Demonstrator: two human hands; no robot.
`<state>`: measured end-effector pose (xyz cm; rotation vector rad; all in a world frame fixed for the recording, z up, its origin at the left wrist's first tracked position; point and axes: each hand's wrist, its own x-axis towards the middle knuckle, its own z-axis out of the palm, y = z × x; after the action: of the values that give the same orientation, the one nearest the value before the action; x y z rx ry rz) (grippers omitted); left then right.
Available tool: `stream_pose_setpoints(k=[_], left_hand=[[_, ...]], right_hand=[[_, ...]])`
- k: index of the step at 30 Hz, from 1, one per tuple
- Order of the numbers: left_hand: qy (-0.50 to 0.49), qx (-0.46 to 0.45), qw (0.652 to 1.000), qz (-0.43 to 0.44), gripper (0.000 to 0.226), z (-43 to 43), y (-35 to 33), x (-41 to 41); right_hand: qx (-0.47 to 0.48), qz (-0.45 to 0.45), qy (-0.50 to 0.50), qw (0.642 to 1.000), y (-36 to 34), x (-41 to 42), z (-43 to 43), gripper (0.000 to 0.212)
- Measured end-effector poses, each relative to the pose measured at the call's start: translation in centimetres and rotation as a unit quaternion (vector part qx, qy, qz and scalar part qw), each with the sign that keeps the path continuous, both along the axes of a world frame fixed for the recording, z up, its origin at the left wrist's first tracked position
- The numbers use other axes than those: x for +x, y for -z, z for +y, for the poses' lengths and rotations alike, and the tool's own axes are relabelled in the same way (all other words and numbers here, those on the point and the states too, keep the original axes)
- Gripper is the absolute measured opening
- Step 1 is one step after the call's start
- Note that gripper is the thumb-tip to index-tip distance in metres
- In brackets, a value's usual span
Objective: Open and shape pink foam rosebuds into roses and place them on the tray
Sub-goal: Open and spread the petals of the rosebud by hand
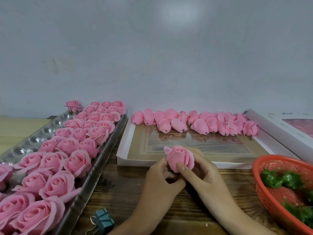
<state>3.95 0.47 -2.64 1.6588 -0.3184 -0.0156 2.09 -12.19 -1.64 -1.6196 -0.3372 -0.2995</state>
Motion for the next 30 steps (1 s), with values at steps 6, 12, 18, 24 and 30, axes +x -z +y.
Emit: stream_pose_setpoints(k=[6,12,18,24,30], left_hand=[[-0.019,-0.030,0.999,-0.023,0.041,0.28,0.35,0.22],[-0.024,-0.032,0.999,-0.028,0.042,0.19,0.35,0.19],[-0.007,-0.041,0.999,-0.030,0.033,0.19,0.06,0.05],[-0.011,-0.046,0.998,-0.040,0.031,0.26,0.17,0.03],[-0.025,-0.079,0.996,-0.034,0.032,0.18,0.06,-0.02]], right_hand=[[-0.046,0.008,-0.024,0.999,0.34,0.07,-0.17,0.031],[-0.046,0.019,-0.035,0.998,0.55,-0.01,-0.04,0.035],[-0.023,0.010,-0.017,1.000,0.76,-0.02,0.13,0.036],[0.037,0.044,-0.010,0.998,0.73,-0.20,0.10,0.040],[0.096,0.076,-0.013,0.992,0.46,-0.04,0.10,0.051]])
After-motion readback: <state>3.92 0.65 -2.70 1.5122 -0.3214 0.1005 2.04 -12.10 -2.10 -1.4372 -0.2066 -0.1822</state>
